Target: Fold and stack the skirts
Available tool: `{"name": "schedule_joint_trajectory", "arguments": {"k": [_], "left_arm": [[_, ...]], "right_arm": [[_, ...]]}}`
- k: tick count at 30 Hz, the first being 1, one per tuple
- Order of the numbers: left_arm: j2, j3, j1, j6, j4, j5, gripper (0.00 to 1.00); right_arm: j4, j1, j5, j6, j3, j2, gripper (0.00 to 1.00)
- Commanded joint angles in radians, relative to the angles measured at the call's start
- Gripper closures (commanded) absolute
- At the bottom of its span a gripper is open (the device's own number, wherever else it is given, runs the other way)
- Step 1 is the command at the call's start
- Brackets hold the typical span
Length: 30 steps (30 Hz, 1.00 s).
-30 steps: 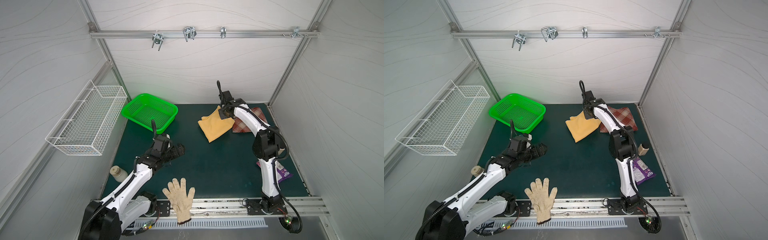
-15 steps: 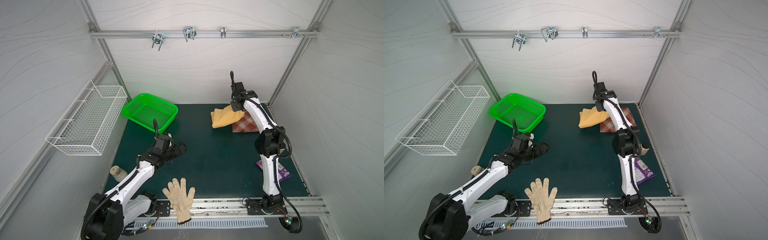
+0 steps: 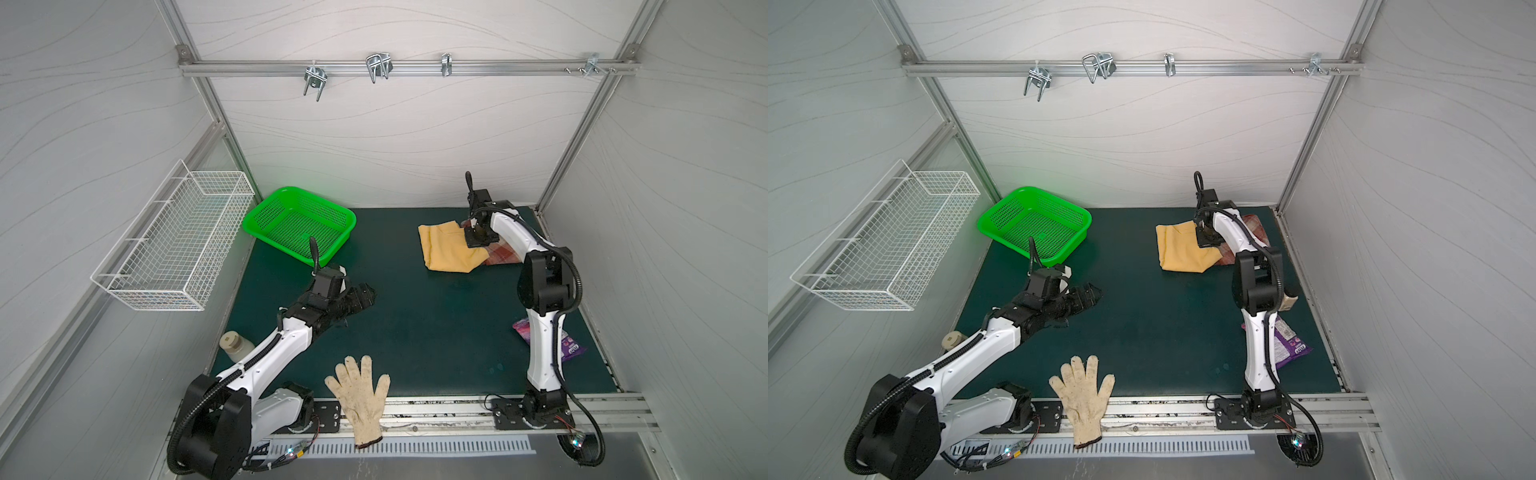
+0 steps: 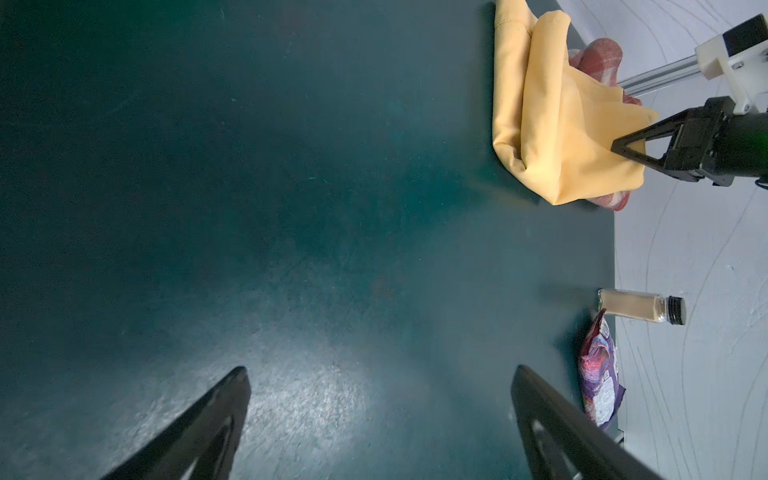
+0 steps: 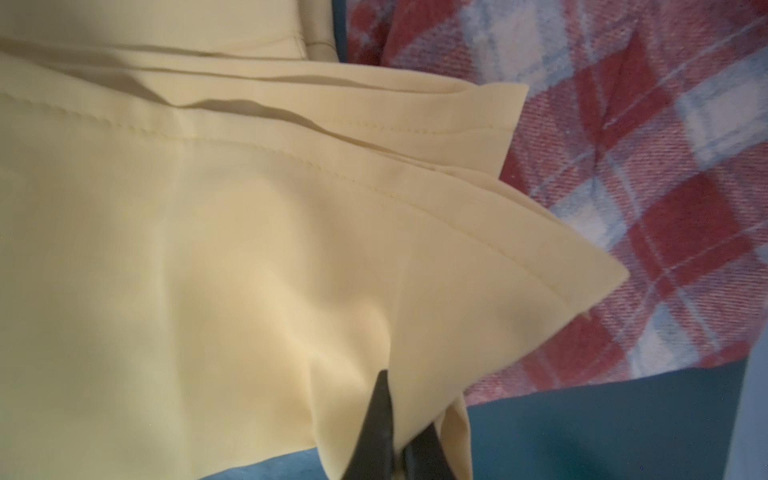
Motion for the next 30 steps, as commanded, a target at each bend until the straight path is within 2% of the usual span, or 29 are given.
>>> {"name": "schedule_joint_trajectory", "arguments": {"k": [1,6,10,15,19,22,24,26,30], "left_arm": [[-0.025,-0.003,-0.004,0.005,0.015,-0.023,0.02],[-0.024,0.002,-0.004,0.009,0.003,-0.031,0.02],[-0.029,0.007,-0.004,0.011,-0.008,-0.040,0.02],[-0.010,0.016,-0.004,0.008,-0.004,-0.035,0.02],[-0.005,0.019,-0.005,0.006,0.001,-0.029,0.02],[0.024,0.045,-0.010,0.014,0.006,0.005,0.02],[0.052,0.073,-0.022,0.018,0.000,0.016,0.02],[0.077,0.098,-0.038,0.017,0.001,0.018,0.01],[0.116,0.135,-0.072,0.007,0.013,0.015,0.01]], "right_arm": [[0.035,0.020,-0.078,0.037,0.027,-0.007,0.99],[0.035,0.038,-0.088,0.042,0.073,0.003,0.98],[0.112,0.038,-0.160,0.066,0.032,-0.041,0.95],[0.012,0.032,-0.132,0.079,0.142,0.036,0.94],[0.038,-0.008,-0.140,0.104,0.081,0.037,0.92],[0.031,-0.029,-0.094,0.106,0.059,0.042,0.65],[0.036,-0.045,-0.120,0.099,0.053,0.043,0.48],[0.061,-0.052,-0.143,0.091,0.037,0.029,0.38],[0.089,-0.053,-0.172,0.095,0.035,-0.003,0.26]]}}
